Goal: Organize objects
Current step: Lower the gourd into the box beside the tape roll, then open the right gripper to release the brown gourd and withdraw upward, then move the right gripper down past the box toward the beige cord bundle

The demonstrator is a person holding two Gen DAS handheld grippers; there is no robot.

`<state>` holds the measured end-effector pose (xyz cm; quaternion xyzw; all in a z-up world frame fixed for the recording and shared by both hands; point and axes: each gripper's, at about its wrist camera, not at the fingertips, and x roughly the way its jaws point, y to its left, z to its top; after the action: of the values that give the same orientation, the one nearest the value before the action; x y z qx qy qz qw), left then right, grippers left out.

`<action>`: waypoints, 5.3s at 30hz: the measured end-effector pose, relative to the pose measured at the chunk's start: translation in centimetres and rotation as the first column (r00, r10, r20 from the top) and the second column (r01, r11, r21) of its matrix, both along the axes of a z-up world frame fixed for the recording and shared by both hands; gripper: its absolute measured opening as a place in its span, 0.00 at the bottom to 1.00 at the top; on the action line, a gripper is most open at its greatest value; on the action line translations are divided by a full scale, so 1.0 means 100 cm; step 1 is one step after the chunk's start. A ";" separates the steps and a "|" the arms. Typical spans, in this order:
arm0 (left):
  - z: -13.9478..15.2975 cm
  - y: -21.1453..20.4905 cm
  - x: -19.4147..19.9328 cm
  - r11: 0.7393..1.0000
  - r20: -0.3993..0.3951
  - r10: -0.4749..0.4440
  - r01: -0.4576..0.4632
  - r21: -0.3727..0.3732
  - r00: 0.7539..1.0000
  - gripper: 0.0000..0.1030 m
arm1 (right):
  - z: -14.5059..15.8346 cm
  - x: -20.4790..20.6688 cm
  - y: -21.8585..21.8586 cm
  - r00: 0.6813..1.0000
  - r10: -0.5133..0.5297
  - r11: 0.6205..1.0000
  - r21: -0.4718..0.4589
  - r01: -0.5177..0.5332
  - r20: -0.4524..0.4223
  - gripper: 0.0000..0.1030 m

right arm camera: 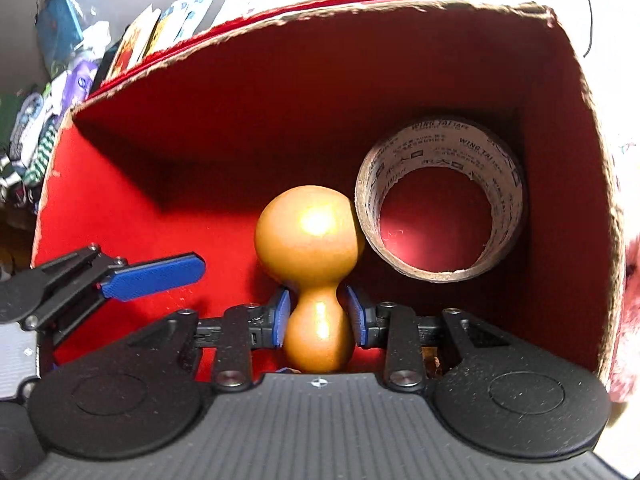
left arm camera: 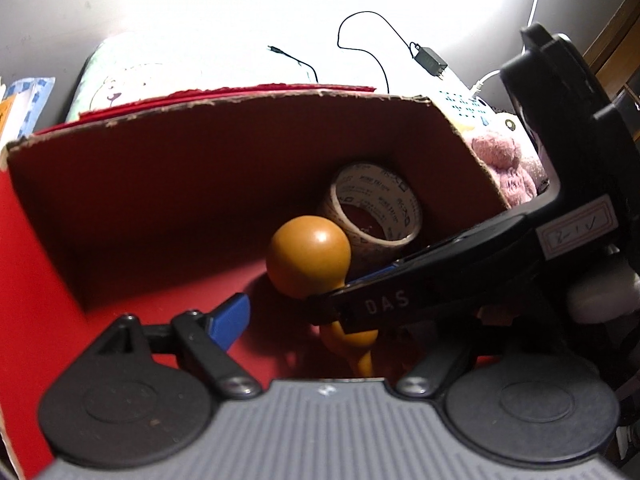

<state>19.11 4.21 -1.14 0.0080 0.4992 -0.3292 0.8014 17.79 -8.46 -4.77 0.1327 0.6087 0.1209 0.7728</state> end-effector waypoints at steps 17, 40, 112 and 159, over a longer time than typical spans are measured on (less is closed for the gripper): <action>-0.004 0.002 0.000 0.998 -0.017 0.045 -0.045 0.046 0.999 0.82 | 0.011 -0.007 -0.020 0.991 -0.060 0.998 0.001 0.060 0.120 0.32; -0.008 -0.013 -0.008 0.974 0.083 0.089 -0.104 0.201 0.993 0.82 | 0.011 -0.001 -0.016 0.961 -0.087 0.996 0.040 0.079 0.261 0.30; 0.000 -0.017 -0.011 0.936 0.154 0.179 -0.217 0.276 0.972 0.88 | 0.021 -0.015 -0.029 0.883 -0.185 0.982 0.122 0.146 0.431 0.16; 0.057 -0.021 -0.157 0.744 0.327 0.433 -0.538 0.396 0.840 0.92 | 0.066 -0.154 -0.075 0.781 -0.165 0.976 0.212 0.043 0.603 0.42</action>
<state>3.39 2.14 4.55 0.1076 0.4593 0.0272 0.8813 2.37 -15.95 1.85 0.1911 0.3005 0.1710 0.9187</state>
